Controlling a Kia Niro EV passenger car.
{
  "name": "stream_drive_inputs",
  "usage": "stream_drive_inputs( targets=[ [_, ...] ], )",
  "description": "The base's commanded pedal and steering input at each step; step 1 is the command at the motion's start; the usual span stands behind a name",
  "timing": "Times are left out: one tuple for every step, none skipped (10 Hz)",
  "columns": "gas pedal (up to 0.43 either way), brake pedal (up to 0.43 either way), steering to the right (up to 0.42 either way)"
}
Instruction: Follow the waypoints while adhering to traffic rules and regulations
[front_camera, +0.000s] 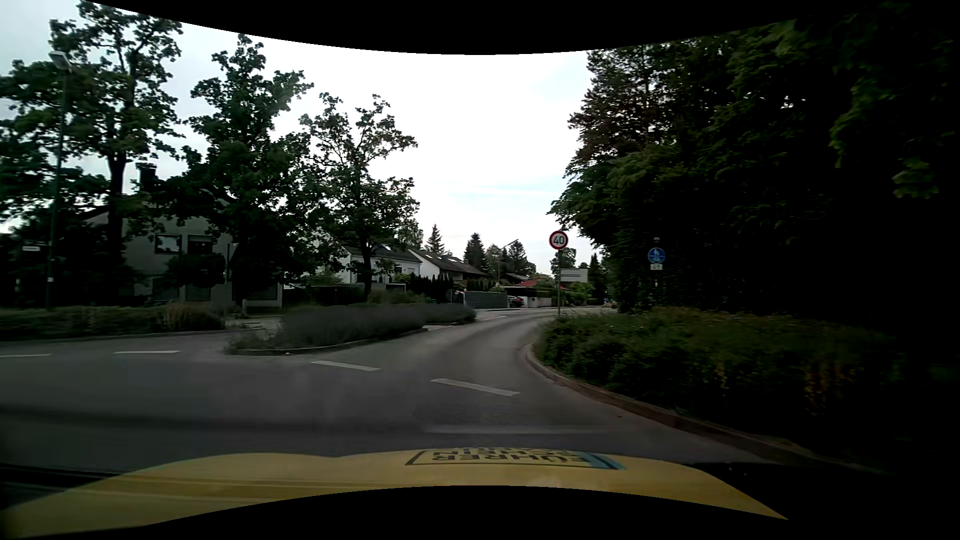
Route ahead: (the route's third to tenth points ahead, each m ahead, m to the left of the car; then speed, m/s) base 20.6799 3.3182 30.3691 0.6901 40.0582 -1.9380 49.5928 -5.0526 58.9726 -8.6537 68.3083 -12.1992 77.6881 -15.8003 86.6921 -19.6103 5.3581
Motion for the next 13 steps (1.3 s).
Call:
stream_drive_inputs(
  targets=[
    [0.098,0.000,-0.210],
    [0.098,0.000,-0.176],
    [0.098,0.000,-0.142],
    [0.098,0.000,-0.119],
    [0.098,0.000,-0.093],
    [0.098,0.000,-0.060],
    [0.098,0.000,-0.036],
    [0.110,0.000,0.002],
    [0.110,0.000,0.045],
    [0.118,0.000,0.074],
    [0.118,0.000,0.093],
    [0.130,0.000,0.112],
    [0.138,0.000,0.133]
  ],
)
